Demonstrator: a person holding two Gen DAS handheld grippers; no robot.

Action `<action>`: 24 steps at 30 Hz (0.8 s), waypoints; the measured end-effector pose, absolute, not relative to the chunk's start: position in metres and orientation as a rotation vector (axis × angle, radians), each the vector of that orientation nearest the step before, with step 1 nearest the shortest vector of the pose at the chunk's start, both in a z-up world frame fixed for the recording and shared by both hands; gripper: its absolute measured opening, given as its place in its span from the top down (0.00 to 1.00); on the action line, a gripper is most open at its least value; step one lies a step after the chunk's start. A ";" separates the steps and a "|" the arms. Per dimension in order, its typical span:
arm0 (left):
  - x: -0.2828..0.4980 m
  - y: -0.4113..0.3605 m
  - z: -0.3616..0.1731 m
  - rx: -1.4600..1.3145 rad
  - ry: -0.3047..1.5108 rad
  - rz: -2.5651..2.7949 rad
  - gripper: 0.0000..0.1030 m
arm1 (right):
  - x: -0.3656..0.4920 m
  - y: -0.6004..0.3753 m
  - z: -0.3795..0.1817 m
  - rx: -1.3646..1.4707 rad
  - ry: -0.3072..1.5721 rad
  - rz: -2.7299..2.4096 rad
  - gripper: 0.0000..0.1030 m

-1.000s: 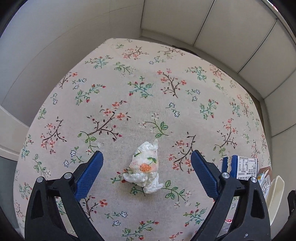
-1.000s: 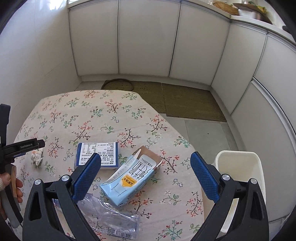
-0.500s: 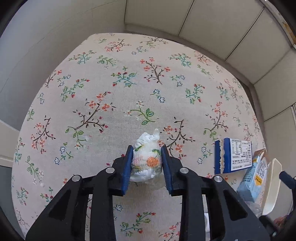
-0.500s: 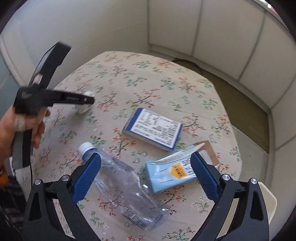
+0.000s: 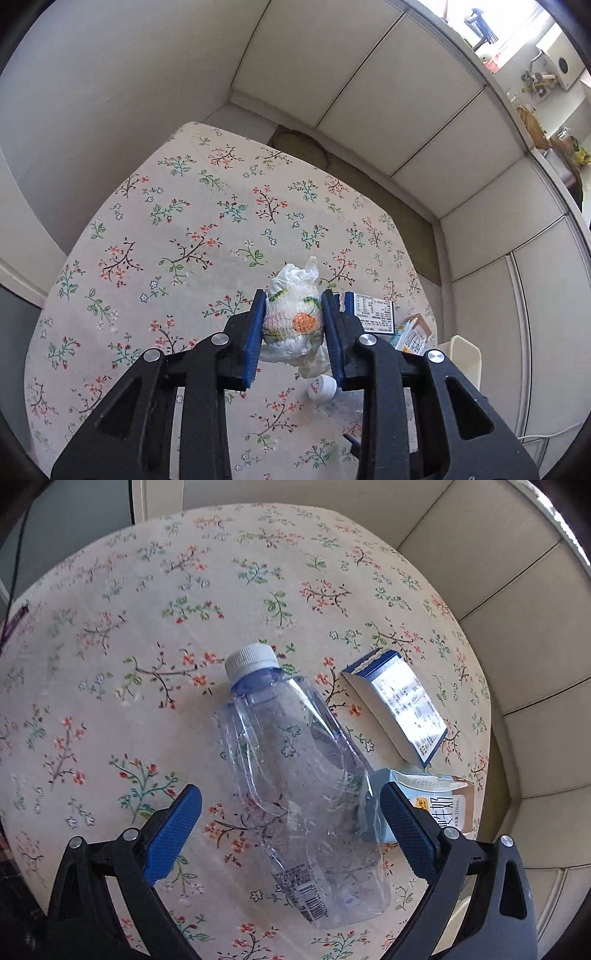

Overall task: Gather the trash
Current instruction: 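Grasp the plastic bottle with the right tool while the left tool lifts the tissue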

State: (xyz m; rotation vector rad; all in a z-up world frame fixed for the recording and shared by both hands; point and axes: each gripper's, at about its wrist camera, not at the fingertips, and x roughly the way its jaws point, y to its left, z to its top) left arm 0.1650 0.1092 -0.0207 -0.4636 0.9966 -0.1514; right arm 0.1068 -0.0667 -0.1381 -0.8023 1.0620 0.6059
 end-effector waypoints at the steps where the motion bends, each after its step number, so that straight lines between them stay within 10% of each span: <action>1: 0.162 0.111 -0.018 -0.476 0.993 -0.158 0.72 | 0.108 -0.066 -0.144 -0.820 1.066 0.593 0.09; 5: 0.156 0.112 -0.007 -0.459 0.960 -0.152 0.72 | 0.119 -0.068 -0.144 -0.697 1.125 0.639 0.66; 8: 0.156 0.117 -0.006 -0.467 0.956 -0.145 0.72 | 0.124 -0.069 -0.136 -0.619 1.120 0.624 0.82; 24: 0.158 0.118 -0.005 -0.466 0.941 -0.127 0.72 | 0.150 -0.093 -0.082 -0.144 1.048 0.586 0.82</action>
